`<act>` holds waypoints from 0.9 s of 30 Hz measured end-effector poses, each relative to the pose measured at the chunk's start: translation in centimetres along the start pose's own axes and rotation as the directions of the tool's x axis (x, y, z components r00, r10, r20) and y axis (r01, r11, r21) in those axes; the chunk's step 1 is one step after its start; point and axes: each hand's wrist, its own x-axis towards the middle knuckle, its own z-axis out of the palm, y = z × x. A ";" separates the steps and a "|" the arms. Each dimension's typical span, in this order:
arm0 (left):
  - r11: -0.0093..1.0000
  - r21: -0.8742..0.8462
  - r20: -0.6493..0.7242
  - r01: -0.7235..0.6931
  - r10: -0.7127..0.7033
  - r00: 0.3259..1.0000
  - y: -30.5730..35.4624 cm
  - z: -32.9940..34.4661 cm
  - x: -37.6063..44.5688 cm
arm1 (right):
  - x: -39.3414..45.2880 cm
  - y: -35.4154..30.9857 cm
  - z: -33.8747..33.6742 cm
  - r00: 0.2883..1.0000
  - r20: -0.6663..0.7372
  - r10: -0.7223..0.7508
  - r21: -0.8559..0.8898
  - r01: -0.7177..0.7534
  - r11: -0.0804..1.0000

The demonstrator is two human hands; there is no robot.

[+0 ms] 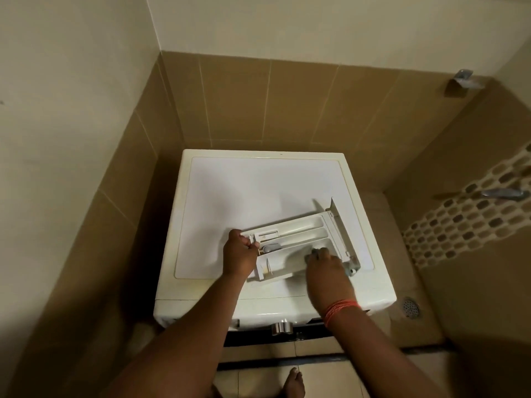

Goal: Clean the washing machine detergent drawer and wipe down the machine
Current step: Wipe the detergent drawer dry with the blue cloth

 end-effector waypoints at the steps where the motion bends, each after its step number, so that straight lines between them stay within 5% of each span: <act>1: 1.000 -0.006 0.000 -0.005 0.005 1.000 0.0 0.0 0.0 | -0.3 -1.3 0.5 1.000 -0.013 -0.023 0.065 0.024 0.998; 5: 0.998 -0.061 0.073 0.033 -0.028 0.997 -0.2 -0.4 0.6 | -1.4 -6.9 1.7 0.977 -0.074 -0.199 0.283 0.211 0.935; 9: 0.934 -0.303 0.263 0.190 -0.109 0.959 -0.4 -1.6 1.6 | -0.1 -8.5 1.1 0.940 -0.299 -0.166 0.271 0.251 0.929; 11: 0.859 -0.404 0.366 0.313 -0.162 0.916 0.3 -2.5 1.6 | 0.3 -8.9 1.4 0.938 -0.293 -0.183 0.185 0.243 0.952; 14: 0.771 -0.451 0.441 0.449 -0.245 0.864 0.8 -2.8 1.8 | 1.1 -9.6 1.3 0.962 -0.093 -0.255 0.071 0.262 0.962; 17: 0.728 -0.470 0.445 0.499 -0.292 0.846 1.0 -3.0 1.6 | 3.3 -9.0 -1.5 0.977 -0.028 -0.210 0.286 0.209 0.935; 19: 0.682 -0.504 0.484 0.530 -0.285 0.828 1.0 -3.5 1.3 | 5.0 -8.6 -3.3 0.980 -0.177 -0.093 0.400 0.158 0.903; 22: 0.622 -0.552 0.517 0.555 -0.267 0.813 1.2 -3.9 1.1 | 6.8 -9.1 -3.0 0.942 -0.307 -0.135 0.265 0.221 0.939; 27: 0.549 -0.598 0.488 0.583 -0.328 0.809 1.3 -3.8 0.9 | 6.5 -10.8 -1.4 0.950 -0.043 -0.309 -0.016 0.308 0.951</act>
